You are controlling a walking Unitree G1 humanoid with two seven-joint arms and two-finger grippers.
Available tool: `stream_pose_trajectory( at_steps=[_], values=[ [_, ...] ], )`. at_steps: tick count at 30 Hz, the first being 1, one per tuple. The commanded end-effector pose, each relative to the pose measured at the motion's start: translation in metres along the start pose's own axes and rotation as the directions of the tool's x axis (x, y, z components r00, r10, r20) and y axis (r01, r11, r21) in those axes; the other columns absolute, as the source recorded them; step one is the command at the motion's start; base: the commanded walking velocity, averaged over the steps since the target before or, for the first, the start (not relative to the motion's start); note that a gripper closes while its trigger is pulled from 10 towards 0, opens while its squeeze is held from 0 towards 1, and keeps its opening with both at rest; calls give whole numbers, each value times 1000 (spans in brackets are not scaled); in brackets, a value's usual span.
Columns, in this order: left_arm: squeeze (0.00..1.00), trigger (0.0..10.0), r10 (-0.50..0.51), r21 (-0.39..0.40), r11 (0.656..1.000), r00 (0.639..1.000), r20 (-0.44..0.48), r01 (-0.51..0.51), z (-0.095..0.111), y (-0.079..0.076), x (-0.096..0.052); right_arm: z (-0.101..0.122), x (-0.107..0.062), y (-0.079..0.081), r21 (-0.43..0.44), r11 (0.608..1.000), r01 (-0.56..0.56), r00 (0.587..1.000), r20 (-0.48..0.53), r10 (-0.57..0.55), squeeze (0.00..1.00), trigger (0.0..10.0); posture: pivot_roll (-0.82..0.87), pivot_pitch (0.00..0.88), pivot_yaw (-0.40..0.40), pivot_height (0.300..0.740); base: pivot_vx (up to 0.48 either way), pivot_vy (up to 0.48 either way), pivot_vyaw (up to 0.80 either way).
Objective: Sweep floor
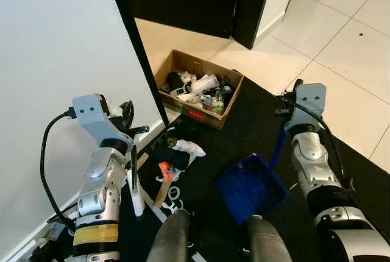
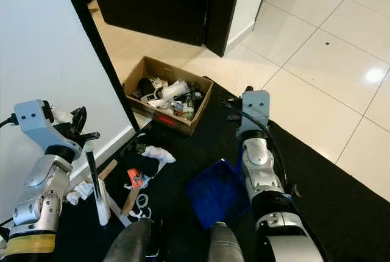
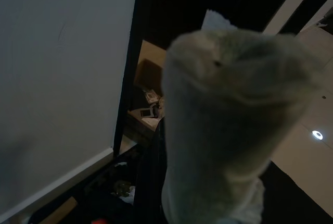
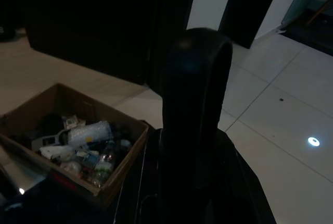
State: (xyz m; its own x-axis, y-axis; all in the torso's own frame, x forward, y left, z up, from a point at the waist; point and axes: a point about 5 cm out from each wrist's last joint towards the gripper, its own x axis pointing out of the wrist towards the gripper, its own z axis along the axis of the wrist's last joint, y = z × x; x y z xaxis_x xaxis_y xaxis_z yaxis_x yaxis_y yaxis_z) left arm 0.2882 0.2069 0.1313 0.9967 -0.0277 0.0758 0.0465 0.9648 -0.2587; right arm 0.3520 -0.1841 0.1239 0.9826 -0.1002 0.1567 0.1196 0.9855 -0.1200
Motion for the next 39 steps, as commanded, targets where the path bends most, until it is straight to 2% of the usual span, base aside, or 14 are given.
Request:
stream_pose_trajectory(
  at_steps=[1, 6, 10, 14, 16, 19, 20, 24, 30, 32, 33, 34, 38, 39],
  values=[
    [0, 10000, -16, 1, 1000, 999, 28, 16, 3, -2, 1, 16, 12, -10, 44, 997, 62, 996, 67, -65, 0, 10000, 72, 208, 59, 740, 0, 0, 0],
    [0, 10000, -26, 0, 1000, 999, 33, 26, 4, -4, 3, 14, 15, -8, 32, 997, 69, 996, 50, -71, 0, 10000, 74, 207, 61, 740, 0, 0, 0],
    [0, 10000, -32, -2, 999, 999, 35, 32, 2, -5, 1, -2, 7, 0, -9, 999, 34, 999, -6, -34, 0, 10000, 79, 207, 56, 740, 0, 0, 0],
    [0, 10000, -29, -7, 1000, 999, 23, 29, -3, -3, -2, -28, -8, 14, -59, 997, -49, 993, -110, 43, 0, 10000, 81, 210, 55, 740, 0, 0, 0],
    [0, 10000, -31, -6, 1000, 999, 19, 31, -3, -4, -3, -38, -15, 18, -46, 996, -71, 985, -159, 63, 0, 10000, 82, 213, 51, 740, 0, 0, 0],
    [0, 10000, -30, -5, 1000, 999, 15, 30, -4, -4, -5, -61, -31, 22, -13, 995, -100, 951, -296, 91, 0, 10000, 85, 218, 48, 740, 0, 0, 0],
    [0, 10000, -30, -5, 1000, 999, 15, 30, -4, -4, -5, -61, -31, 22, -13, 995, -100, 951, -296, 91, 0, 10000, 85, 218, 48, 740, 0, 0, 0],
    [0, 10000, -29, -1, 1000, 1000, 8, 29, -5, -3, -8, -66, -34, 13, 27, 994, -105, 912, -395, 107, 0, 10000, 66, 226, 44, 740, 0, 0, 0],
    [0, 10000, -39, 8, 999, 999, -2, 39, -7, -7, -7, -53, -39, 4, 125, 974, -188, 852, -472, 225, 0, 10000, 38, 229, 41, 740, 0, 0, 0],
    [0, 10000, -51, 8, 999, 999, -7, 51, -9, -12, -5, -50, -48, -2, 212, 953, -217, 797, -525, 299, 0, 10000, 30, 228, 40, 740, 0, 0, 0],
    [0, 10000, -51, 8, 999, 999, -7, 51, -9, -12, -5, -50, -48, -2, 212, 953, -217, 797, -525, 299, 0, 10000, 30, 228, 40, 740, 0, 0, 0],
    [0, 10000, -59, 9, 998, 998, -8, 59, -10, -14, -4, -50, -52, -5, 240, 944, -225, 773, -546, 323, 0, 10000, 28, 227, 36, 740, 0, 0, 0],
    [0, 10000, -63, 7, 998, 998, -6, 63, -11, -17, -3, -54, -54, -18, 203, 951, -235, 754, -579, 310, 0, 10000, 27, 225, 30, 740, 0, 0, 0],
    [0, 10000, -60, 7, 998, 998, -6, 60, -11, -17, -4, -49, -50, -23, 167, 961, -219, 775, -569, 275, 0, 10000, 30, 224, 27, 740, 0, 0, 0]
  ],
)
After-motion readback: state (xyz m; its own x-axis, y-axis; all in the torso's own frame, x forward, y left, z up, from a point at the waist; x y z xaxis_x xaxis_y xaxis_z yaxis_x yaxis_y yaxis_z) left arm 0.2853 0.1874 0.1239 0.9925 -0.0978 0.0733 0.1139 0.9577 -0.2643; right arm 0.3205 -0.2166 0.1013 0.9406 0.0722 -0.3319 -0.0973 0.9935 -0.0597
